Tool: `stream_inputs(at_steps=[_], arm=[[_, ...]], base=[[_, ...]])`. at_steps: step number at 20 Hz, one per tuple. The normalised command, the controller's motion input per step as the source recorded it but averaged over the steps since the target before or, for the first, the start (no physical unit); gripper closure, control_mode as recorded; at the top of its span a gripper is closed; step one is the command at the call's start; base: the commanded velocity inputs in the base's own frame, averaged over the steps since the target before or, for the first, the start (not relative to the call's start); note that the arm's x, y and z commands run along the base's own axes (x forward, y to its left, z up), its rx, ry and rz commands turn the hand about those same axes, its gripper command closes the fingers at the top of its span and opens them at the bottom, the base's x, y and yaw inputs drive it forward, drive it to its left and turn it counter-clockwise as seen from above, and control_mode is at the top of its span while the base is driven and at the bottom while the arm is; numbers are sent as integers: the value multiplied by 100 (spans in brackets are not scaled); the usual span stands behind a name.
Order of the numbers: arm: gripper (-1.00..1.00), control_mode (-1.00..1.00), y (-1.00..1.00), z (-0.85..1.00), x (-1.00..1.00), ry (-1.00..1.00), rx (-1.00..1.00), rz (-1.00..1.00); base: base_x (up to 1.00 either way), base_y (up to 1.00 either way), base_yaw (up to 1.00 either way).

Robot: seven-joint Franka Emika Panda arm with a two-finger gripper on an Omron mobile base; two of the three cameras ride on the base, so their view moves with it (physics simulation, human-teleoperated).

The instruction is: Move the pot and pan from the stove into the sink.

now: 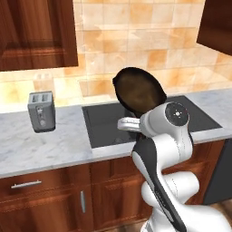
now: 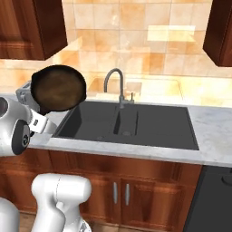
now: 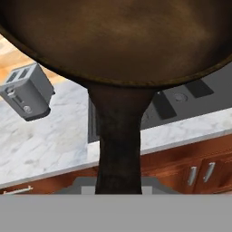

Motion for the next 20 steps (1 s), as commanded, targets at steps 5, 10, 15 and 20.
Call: stream_inputs(at_steps=[5,10,15,20], arm=[[100,100,0,0,0,0,0,0],[100,100,0,0,0,0,0,0],[100,-100,0,0,0,0,0,0],[100,-100,0,-6,0,2,0,3]], base=[[34,1,-3],[8,0,0],[0,0,0],[0,0,0]])
